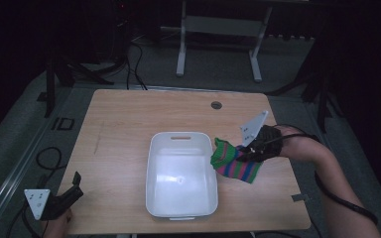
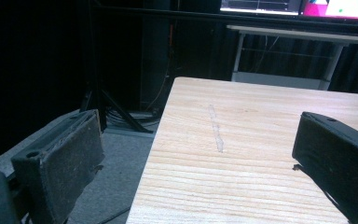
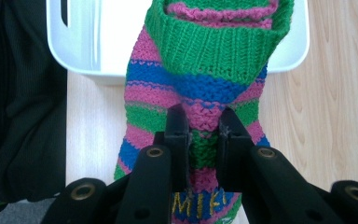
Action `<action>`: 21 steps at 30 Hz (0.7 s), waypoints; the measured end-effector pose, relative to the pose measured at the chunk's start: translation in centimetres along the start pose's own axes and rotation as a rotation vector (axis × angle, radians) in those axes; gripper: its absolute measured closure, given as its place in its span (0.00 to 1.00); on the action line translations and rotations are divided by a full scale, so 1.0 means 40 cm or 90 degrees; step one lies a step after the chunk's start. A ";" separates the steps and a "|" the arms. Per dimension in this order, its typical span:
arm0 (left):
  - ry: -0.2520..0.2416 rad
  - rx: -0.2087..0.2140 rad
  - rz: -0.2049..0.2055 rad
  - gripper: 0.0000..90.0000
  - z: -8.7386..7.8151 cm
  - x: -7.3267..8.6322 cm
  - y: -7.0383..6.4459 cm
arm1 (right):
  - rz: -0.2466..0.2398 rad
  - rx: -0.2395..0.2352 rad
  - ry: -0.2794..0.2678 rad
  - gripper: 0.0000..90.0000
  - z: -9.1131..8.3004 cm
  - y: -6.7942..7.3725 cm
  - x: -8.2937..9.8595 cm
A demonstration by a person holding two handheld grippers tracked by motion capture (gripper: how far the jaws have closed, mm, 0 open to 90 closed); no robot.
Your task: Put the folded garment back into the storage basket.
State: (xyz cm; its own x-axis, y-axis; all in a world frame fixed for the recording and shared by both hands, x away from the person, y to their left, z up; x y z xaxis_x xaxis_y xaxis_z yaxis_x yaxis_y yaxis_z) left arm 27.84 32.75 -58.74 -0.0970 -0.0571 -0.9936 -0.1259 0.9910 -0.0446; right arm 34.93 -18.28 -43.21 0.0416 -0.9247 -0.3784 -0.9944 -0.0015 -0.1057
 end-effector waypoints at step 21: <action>-0.001 0.001 -0.005 0.02 -0.001 0.000 0.001 | -0.069 -0.031 0.007 0.86 0.072 0.007 -0.185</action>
State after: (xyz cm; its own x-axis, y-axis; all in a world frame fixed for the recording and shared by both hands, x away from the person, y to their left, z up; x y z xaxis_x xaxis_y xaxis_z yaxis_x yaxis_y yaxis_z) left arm 27.81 32.77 -58.73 -0.0942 -0.0641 -0.9935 -0.1255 0.9907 -0.0521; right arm 34.60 -10.34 -43.07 0.1476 -0.9224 -0.3570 -0.9878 -0.1190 -0.1008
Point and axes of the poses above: each handheld gripper's, and its own axes: z roughly forward along the jaws, x roughly out of its underside, y roughly to its left, the point moved 9 cm from there along z, roughly forward along the jaws, and after that the axes turned 2 degrees about z, right-handed, at the moved point
